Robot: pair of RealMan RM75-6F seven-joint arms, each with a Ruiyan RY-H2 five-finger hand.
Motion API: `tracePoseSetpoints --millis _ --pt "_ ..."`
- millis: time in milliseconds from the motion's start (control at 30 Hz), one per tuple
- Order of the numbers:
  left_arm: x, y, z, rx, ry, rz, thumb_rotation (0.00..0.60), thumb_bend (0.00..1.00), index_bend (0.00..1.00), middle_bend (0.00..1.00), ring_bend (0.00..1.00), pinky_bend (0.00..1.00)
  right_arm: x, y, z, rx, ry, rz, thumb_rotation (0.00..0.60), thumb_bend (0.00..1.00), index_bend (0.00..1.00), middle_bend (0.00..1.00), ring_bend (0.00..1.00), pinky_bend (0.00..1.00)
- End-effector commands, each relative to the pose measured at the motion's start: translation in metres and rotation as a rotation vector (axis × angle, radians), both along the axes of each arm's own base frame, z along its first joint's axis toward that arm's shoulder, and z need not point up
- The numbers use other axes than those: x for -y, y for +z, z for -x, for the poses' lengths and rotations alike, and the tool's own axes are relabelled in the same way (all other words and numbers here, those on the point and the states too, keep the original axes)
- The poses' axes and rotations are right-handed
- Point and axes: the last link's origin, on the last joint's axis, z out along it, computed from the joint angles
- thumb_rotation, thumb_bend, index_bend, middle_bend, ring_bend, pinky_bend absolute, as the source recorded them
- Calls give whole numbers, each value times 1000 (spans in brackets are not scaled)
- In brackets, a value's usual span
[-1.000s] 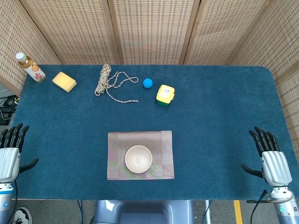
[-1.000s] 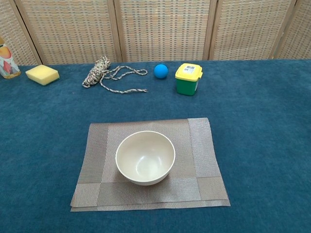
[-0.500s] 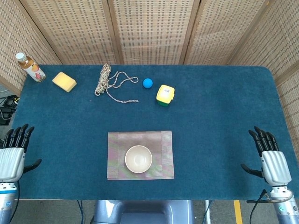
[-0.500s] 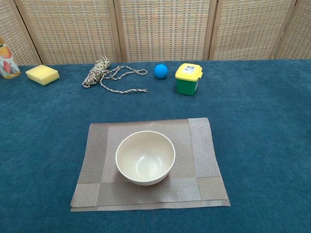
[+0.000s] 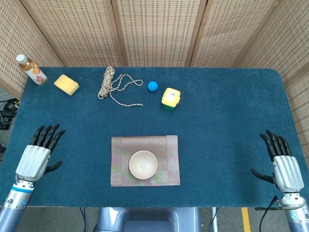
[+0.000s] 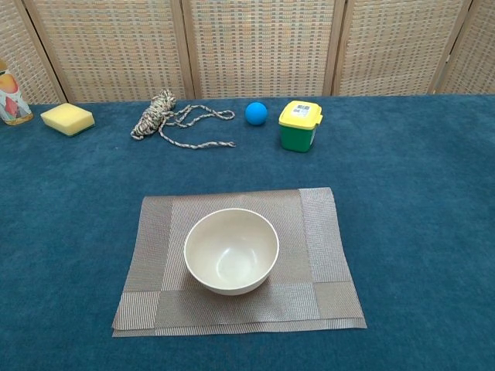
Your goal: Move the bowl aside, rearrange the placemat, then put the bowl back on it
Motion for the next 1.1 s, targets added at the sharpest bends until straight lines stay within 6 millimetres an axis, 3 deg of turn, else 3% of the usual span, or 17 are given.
tracePoseSetpoints --millis 33,167,267,533,1100 --pt "-14 -10 -19 -26 -75 57 600 49 216 0 0 0 0 3 1 10 -4 8 600 134 0 0 0 0" --pt "-25 -29 -38 -26 -117 126 600 106 345 0 0 0 1 7 2 26 -6 18 600 134 0 0 0 0" --pt "-29 -41 -47 -27 -132 159 600 109 367 0 0 0 1 9 3 35 -9 21 600 133 0 0 0 0" --pt "-38 -97 -87 -61 -213 264 600 117 425 0 0 0 3 18 8 76 -18 39 600 134 0 0 0 0" --pt "-39 -155 -115 -109 -239 367 600 125 476 0 0 0 3 28 12 132 -14 66 600 134 0 0 0 0"
